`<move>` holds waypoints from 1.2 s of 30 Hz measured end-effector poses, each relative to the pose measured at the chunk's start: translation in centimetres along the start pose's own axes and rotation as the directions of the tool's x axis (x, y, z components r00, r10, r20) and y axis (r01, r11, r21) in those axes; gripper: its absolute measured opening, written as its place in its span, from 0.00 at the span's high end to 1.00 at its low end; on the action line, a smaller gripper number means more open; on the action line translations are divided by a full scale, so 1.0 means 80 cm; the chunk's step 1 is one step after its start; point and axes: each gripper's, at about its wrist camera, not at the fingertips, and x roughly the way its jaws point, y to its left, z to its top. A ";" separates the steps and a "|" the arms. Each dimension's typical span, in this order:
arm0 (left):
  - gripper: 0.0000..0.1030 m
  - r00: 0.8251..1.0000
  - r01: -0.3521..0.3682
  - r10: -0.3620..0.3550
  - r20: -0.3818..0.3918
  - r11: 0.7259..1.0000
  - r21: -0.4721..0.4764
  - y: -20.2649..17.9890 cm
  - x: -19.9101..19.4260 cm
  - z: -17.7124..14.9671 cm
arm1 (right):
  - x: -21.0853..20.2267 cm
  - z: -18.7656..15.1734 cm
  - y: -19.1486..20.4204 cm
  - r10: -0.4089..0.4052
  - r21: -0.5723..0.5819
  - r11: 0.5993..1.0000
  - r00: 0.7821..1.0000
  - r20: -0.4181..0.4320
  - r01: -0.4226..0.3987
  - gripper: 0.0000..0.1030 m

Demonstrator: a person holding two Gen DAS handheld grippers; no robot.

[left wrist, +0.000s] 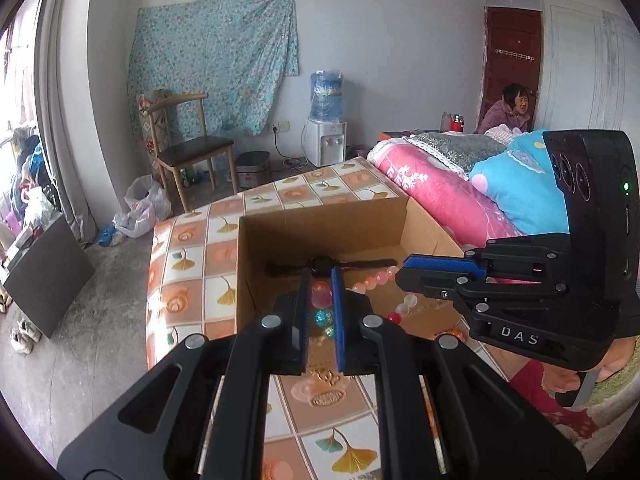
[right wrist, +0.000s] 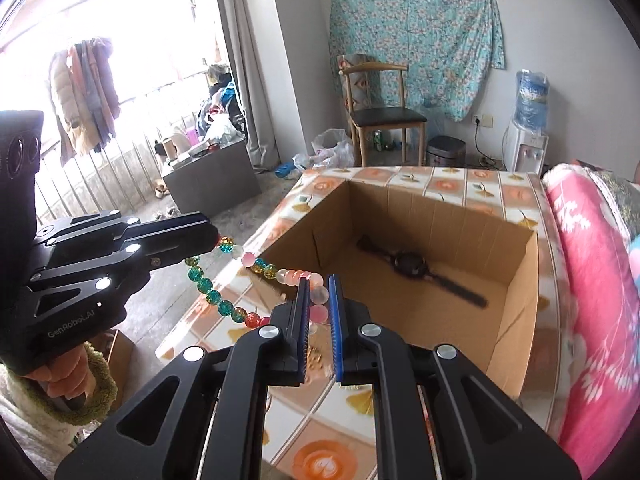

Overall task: Organize jewelry
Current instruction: 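Carry the bead bracelet into the box with the left gripper and release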

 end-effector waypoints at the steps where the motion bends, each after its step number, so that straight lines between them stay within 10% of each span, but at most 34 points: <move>1: 0.91 1.000 0.006 -0.006 -0.009 1.000 0.002 0.002 0.012 0.010 | 0.006 0.008 -0.006 0.008 -0.002 1.000 1.000 -0.006 -0.008 0.91; 8: 0.91 0.987 -0.003 0.005 -0.158 1.000 0.014 0.033 0.131 0.053 | 0.104 0.056 -0.075 0.122 0.064 0.992 0.977 -0.172 -0.112 0.91; 17: 0.94 0.906 -0.014 0.006 -0.423 1.000 -0.017 0.069 0.277 0.047 | 0.265 0.052 -0.148 0.291 0.279 0.945 0.831 -0.474 -0.171 0.91; 21: 0.92 0.906 -0.030 0.013 -0.423 0.999 -0.034 0.077 0.279 0.048 | 0.306 0.041 -0.164 0.350 0.364 0.917 0.768 -0.537 -0.163 0.90; 36: 0.50 0.959 -0.118 0.067 -0.276 0.978 -0.170 0.128 0.176 0.041 | 0.287 0.095 -0.157 0.406 0.361 0.897 0.794 -0.453 -0.253 0.90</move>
